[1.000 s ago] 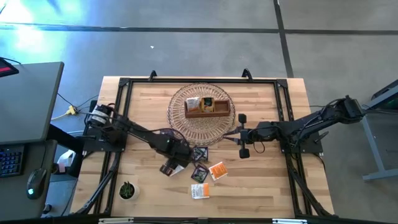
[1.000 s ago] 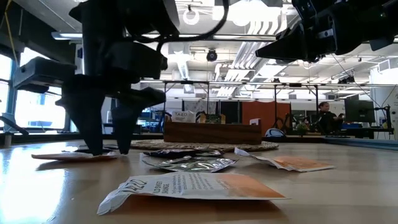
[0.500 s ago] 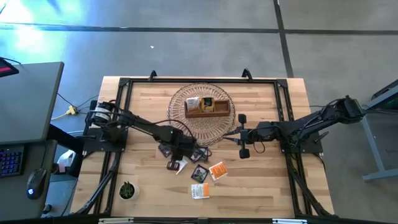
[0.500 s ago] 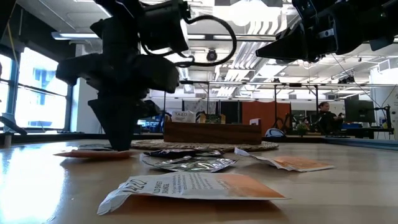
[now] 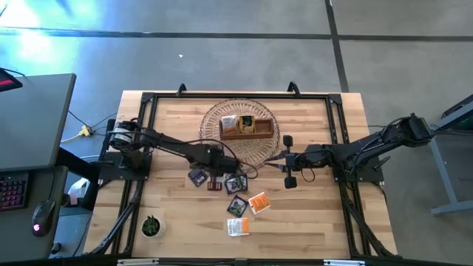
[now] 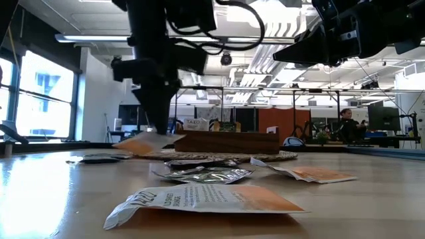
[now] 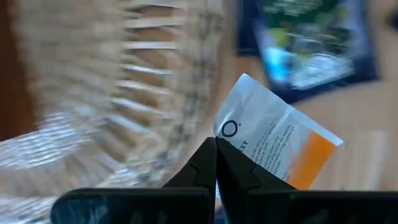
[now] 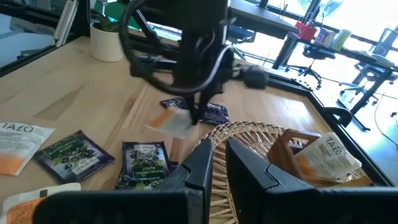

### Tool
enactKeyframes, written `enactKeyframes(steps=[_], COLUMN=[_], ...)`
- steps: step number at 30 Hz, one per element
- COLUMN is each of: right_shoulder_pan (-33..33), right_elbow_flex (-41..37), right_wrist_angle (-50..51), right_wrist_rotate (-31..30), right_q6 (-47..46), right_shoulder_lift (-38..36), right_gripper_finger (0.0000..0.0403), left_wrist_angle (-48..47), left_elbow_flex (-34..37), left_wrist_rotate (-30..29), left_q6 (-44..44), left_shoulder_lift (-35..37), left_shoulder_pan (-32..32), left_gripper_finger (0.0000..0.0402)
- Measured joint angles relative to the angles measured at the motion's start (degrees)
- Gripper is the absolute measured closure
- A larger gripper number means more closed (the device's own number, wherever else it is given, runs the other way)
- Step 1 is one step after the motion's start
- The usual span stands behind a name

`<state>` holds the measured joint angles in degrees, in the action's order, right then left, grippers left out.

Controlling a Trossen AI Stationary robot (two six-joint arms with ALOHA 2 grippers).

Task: Pick & Place Tea
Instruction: Put the white tea bag into the left section of the wooden organizer

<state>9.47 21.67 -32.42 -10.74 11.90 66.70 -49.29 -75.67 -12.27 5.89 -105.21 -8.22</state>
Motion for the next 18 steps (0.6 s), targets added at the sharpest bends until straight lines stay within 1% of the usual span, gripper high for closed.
enactKeyframes(steps=[2, 4, 8, 10, 13, 15, 18], right_shoulder_pan=[0.0, 0.0, 0.0, 0.0, 0.0, 0.0, 0.0], right_elbow_flex=[0.0, 0.0, 0.0, 0.0, 0.0, 0.0, 0.0], right_wrist_angle=[0.0, 0.0, 0.0, 0.0, 0.0, 0.0, 0.0], right_wrist_rotate=[0.0, 0.0, 0.0, 0.0, 0.0, 0.0, 0.0], right_q6=[0.0, 0.0, 0.0, 0.0, -0.1, -0.1, 0.0], right_shoulder_lift=[0.0, 0.0, 0.0, 0.0, 0.0, 0.0, 0.0], right_gripper_finger=[0.0362, 0.0362, 0.0362, 0.0361, 0.0361, 0.0361, 0.0361], left_wrist_angle=[-0.7, -0.6, -0.6, -0.5, 0.4, 1.6, 4.6], left_elbow_flex=[-1.3, -2.4, -4.1, -4.7, -4.9, -4.9, -4.9], left_wrist_rotate=[-4.5, -10.3, -25.1, -31.4, -36.2, -37.7, -37.9], left_q6=[0.6, 1.6, 5.1, 7.0, 8.8, 9.9, 10.5], left_shoulder_lift=[0.0, 0.0, 0.0, 0.1, 0.1, 0.1, 0.1], left_shoulder_pan=[0.0, 0.0, 0.4, 1.3, 3.5, 5.6, 9.0], left_gripper_finger=[0.0401, 0.0401, 0.0401, 0.0401, 0.0401, 0.0401, 0.0401])
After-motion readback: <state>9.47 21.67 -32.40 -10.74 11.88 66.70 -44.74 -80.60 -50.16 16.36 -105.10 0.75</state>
